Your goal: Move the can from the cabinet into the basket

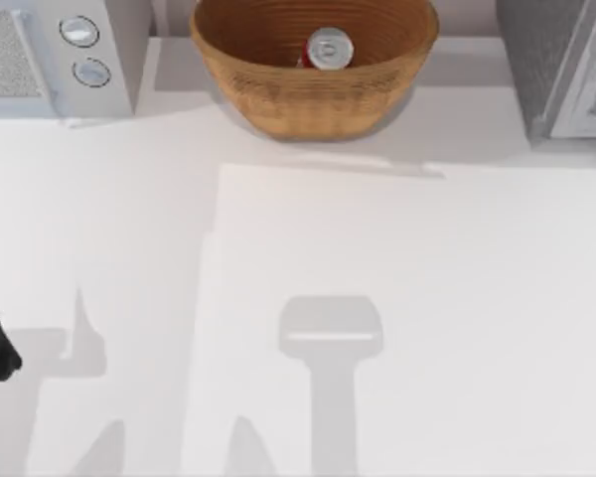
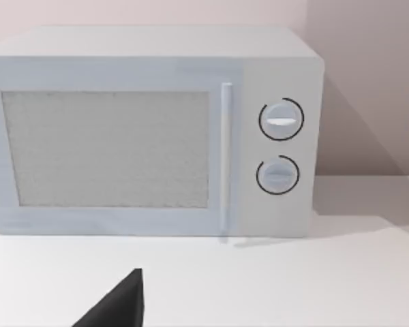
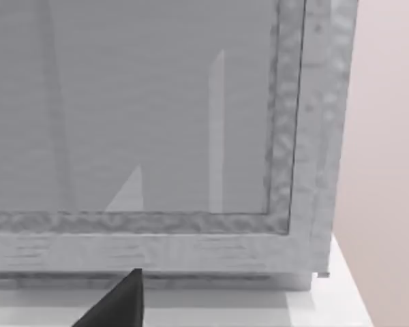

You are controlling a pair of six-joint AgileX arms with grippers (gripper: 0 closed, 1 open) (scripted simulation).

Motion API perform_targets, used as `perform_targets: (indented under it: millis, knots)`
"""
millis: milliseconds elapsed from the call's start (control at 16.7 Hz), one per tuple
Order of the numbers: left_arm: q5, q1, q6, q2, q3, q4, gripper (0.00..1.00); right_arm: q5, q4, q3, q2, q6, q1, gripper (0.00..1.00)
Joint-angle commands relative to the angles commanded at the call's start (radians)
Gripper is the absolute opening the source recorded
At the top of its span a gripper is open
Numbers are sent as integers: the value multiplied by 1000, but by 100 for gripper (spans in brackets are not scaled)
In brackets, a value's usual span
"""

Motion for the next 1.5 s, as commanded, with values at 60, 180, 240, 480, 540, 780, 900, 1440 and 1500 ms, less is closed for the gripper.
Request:
perform_targets:
  millis: [60, 180, 240, 480, 540, 780, 900, 1440, 1500]
  knots:
    - [0, 0, 0, 0, 0, 0, 100, -1, -21, 21, -1, 0, -2, 100]
    - [0, 0, 0, 0, 0, 0, 100, -7, -93, 93, -6, 0, -9, 100]
    - [0, 0, 0, 0, 0, 0, 100, -11, -145, 142, -8, 0, -13, 100]
    - [0, 0, 0, 0, 0, 0, 100, -25, -436, 399, -31, 1, -26, 100]
    - [0, 0, 0, 0, 0, 0, 100, -28, -526, 474, -40, 1, -28, 100]
    - [0, 0, 0, 0, 0, 0, 100, -35, -908, 793, -86, 0, -33, 100]
    - [0, 0, 0, 0, 0, 0, 100, -36, -1095, 948, -112, 0, -33, 100]
    - [0, 0, 0, 0, 0, 0, 100, -23, -1574, 1365, -208, 0, -19, 100]
    - [0, 0, 0, 0, 0, 0, 100, -23, -1576, 1367, -209, 0, -19, 100]
